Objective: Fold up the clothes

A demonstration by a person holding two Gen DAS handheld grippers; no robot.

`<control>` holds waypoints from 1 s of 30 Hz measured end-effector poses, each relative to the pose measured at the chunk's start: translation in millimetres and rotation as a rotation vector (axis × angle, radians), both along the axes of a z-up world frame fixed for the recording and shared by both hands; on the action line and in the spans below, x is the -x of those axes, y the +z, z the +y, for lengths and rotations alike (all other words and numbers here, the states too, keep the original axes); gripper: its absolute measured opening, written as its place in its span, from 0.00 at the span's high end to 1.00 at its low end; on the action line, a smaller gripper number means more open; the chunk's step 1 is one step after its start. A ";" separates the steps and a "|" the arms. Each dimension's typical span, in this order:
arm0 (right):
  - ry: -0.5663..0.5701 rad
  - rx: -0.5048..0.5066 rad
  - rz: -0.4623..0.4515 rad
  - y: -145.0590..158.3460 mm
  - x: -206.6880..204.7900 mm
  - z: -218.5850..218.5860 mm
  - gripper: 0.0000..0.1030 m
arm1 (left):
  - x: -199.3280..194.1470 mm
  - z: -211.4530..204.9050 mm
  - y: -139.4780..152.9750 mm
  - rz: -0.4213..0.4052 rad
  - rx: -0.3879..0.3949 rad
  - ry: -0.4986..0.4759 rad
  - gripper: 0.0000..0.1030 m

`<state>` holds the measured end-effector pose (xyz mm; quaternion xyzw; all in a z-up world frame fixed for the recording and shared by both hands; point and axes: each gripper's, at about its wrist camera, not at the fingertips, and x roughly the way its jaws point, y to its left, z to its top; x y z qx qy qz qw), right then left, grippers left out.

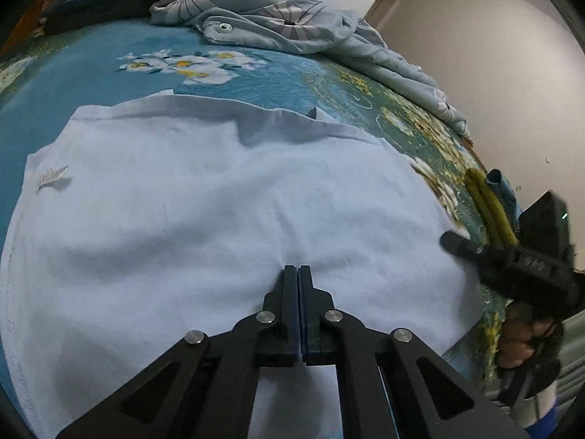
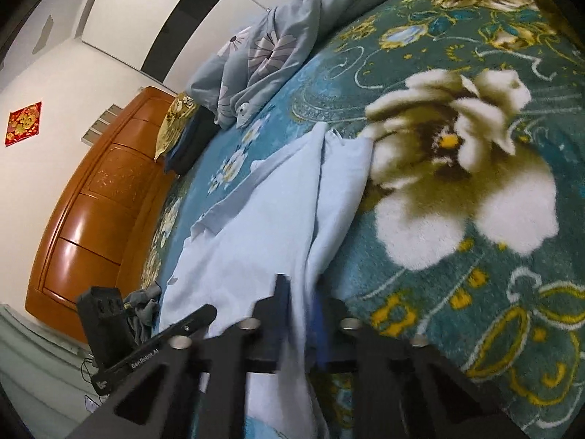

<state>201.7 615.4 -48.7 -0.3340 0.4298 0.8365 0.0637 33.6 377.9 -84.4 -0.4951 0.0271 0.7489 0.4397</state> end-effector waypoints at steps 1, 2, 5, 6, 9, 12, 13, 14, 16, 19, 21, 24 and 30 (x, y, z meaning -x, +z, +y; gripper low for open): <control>0.000 -0.007 0.001 4.4 1.3 -0.8 0.93 | 1.1 0.1 3.6 -0.001 -0.002 0.001 0.98; 0.001 -0.018 0.000 9.6 2.8 -2.2 0.93 | 2.6 0.1 7.6 -0.003 -0.006 0.002 0.98; 0.010 -0.057 -0.029 25.0 7.9 -8.6 0.93 | 31.5 7.1 27.4 -0.001 -0.053 0.029 0.98; 0.011 -0.066 -0.037 29.1 8.7 -10.2 0.93 | 41.4 9.5 34.1 0.000 -0.070 0.038 0.98; 0.001 -0.080 -0.040 36.7 7.8 -13.5 0.93 | 77.8 31.4 25.6 -0.043 -0.031 0.056 0.98; -0.013 -0.085 -0.050 37.8 4.7 -16.1 0.93 | 102.1 46.4 10.4 -0.083 0.023 0.079 0.98; -0.017 -0.085 -0.057 37.3 4.0 -16.0 0.93 | 107.9 49.9 4.3 -0.095 0.044 0.088 0.98; -0.020 -0.081 -0.061 36.7 3.7 -15.5 0.93 | 105.7 44.2 4.1 -0.116 0.024 0.091 0.98; -0.022 -0.084 -0.072 37.4 5.8 -15.4 0.93 | 99.8 31.0 4.8 -0.159 -0.023 0.094 0.98; -0.013 -0.109 -0.087 43.2 11.6 -17.6 0.93 | 80.6 8.8 6.7 -0.217 -0.099 0.075 0.98; 0.002 -0.140 -0.092 51.0 16.3 -21.9 0.93 | 51.8 -9.7 9.3 -0.242 -0.158 0.025 0.98; 0.022 -0.181 -0.101 62.8 24.2 -30.6 0.94 | 30.7 -18.8 -1.2 -0.227 -0.162 0.039 0.98; 0.059 -0.248 -0.102 90.4 44.4 -58.8 0.94 | 21.1 -21.8 -4.7 -0.242 -0.165 0.076 0.98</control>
